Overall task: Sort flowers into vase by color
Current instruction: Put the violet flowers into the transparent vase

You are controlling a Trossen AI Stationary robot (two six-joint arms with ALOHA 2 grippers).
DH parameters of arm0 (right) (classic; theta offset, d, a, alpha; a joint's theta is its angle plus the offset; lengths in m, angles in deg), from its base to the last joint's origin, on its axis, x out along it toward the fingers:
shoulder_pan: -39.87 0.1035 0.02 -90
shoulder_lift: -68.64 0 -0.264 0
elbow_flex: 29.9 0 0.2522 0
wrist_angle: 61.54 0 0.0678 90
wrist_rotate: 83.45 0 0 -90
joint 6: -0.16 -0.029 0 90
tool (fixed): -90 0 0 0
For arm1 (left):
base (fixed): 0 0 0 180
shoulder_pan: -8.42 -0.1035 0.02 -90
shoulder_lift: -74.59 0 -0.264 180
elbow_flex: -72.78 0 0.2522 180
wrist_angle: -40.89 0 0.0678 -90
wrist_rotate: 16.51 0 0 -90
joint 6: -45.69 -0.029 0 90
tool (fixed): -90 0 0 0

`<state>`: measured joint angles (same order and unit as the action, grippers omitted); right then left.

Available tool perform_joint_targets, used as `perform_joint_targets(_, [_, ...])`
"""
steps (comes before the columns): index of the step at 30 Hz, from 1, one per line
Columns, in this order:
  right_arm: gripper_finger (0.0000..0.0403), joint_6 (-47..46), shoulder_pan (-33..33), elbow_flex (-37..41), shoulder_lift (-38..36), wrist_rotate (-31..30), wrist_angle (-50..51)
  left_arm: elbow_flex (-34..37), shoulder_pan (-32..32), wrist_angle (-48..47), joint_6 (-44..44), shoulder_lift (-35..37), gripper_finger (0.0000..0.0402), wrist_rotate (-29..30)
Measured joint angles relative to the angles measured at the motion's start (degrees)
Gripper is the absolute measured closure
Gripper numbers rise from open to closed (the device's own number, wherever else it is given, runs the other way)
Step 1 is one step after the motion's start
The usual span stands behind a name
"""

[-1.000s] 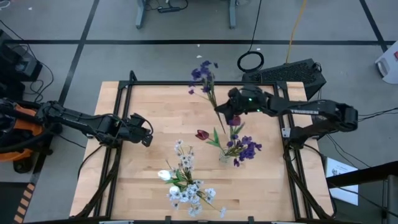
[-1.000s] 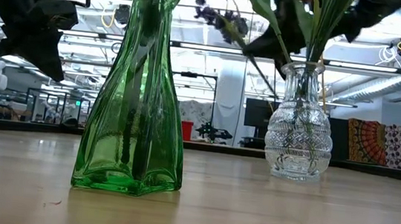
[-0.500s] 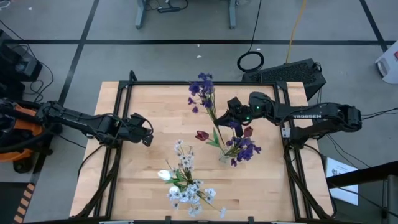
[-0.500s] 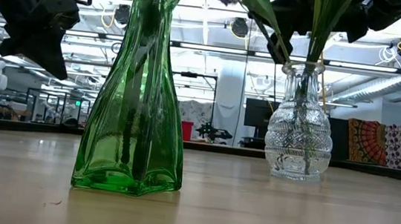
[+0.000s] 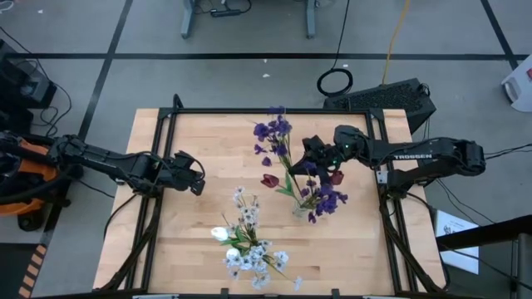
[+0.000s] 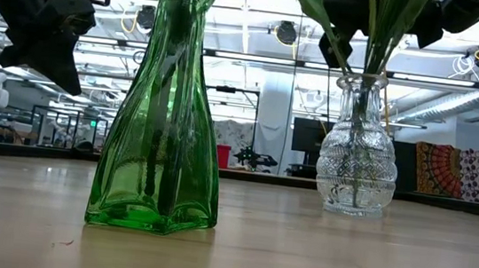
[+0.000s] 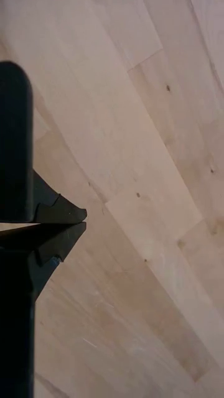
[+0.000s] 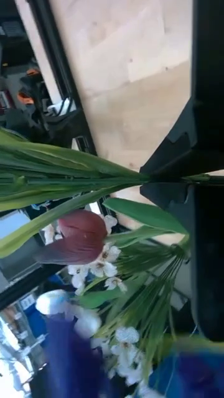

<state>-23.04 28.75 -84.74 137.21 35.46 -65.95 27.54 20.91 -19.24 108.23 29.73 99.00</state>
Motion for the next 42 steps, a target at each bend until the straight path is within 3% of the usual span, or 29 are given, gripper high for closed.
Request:
perform_joint_targets(7, [0.0402,7.2,0.5,0.0,0.0,1.6,0.4,0.0,0.0,0.0,0.0,0.0,0.0401,0.0])
perform_joint_targets(18, [0.0402,10.8,3.0,0.0,0.0,1.4,0.3,0.0,0.0,1.1,0.0,0.0,0.0401,0.0])
perform_joint_targets(42, [0.0382,6.2,4.5,0.0,0.0,1.2,2.2,0.0,0.0,1.0,0.0,0.0,0.0401,0.0])
